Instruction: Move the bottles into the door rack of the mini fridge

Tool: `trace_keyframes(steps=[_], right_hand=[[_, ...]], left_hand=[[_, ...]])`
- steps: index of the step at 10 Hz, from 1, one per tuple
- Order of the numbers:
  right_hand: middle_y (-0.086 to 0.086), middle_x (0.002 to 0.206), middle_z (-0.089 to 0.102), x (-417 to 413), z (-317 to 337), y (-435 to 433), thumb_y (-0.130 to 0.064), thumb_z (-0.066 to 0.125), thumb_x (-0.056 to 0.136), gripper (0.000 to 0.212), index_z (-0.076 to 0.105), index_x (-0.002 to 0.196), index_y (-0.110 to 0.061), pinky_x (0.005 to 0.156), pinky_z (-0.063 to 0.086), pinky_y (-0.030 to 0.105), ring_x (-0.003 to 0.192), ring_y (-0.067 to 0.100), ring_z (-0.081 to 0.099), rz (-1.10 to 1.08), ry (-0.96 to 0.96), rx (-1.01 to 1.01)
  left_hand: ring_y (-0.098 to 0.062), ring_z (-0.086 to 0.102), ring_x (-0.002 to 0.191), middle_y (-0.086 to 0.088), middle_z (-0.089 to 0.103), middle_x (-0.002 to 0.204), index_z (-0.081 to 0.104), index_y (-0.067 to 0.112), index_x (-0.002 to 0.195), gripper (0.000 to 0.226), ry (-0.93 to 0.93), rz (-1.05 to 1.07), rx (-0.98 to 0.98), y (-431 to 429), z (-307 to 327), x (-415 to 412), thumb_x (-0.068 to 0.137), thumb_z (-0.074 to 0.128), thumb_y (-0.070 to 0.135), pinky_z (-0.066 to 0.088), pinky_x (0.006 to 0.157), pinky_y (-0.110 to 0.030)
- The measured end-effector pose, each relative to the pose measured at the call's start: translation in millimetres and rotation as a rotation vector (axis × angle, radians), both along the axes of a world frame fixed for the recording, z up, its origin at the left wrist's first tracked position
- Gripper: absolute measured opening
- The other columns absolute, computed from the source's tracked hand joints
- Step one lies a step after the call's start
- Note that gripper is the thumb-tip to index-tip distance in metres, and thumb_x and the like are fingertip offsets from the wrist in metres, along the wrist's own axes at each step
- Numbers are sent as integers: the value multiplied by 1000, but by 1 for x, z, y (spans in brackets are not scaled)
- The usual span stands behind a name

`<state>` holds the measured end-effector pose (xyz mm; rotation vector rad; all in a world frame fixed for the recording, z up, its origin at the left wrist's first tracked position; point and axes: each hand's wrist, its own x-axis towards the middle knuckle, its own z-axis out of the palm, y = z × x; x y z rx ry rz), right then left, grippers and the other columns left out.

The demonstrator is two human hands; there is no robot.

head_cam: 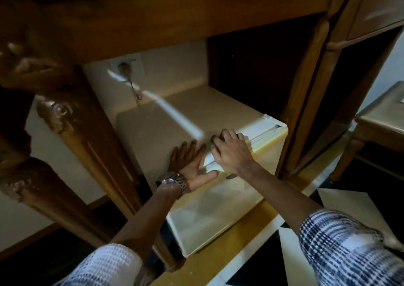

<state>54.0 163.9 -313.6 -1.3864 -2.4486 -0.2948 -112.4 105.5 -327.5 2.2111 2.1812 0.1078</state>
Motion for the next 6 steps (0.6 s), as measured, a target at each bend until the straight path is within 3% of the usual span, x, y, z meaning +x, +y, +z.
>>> trace_keyframes(steps=[1,2,3,4,5,6], right_hand=[[12,112,61,2,-11,7,-40,37,99,42,66,116,-14,94,42,47,109,32,56,42,78,21],[18,121,64,2,-20,20,-38,35,98,46,65,116,-9,103,47,48,121,37,58,76,227,37],[24,138,60,2,-20,15,-38,31,101,57,61,133,-1,116,42,49,136,39,52,76,212,-73],[18,154,50,7,7,21,-37,28,106,61,45,152,-2,123,31,45,144,33,45,74,56,-304],[14,149,55,9,47,33,-31,35,108,51,48,150,-7,119,36,42,140,30,48,133,-146,-458],[10,154,48,23,112,4,-18,44,108,44,48,152,-16,120,32,41,147,25,42,231,-424,-713]], left_hand=[[-25,2,154,0,3,169,5,34,159,125,31,-21,55,2,-6,-1,54,24,100,2,121,-45],[-30,18,151,-15,17,165,15,9,158,144,62,3,105,4,-4,-2,50,36,102,16,121,-44],[-32,18,151,-21,15,164,15,0,156,145,45,17,10,0,6,5,53,47,96,16,122,-43],[-31,5,154,-19,2,166,6,-1,157,142,59,41,-232,-4,32,7,59,46,93,8,122,-42],[-28,-5,154,-13,-10,166,-5,3,157,139,24,106,-313,0,58,19,64,47,92,2,123,-40],[-32,-2,153,-15,-7,166,-4,2,157,119,-122,152,-539,-12,111,51,82,60,69,2,122,-38]])
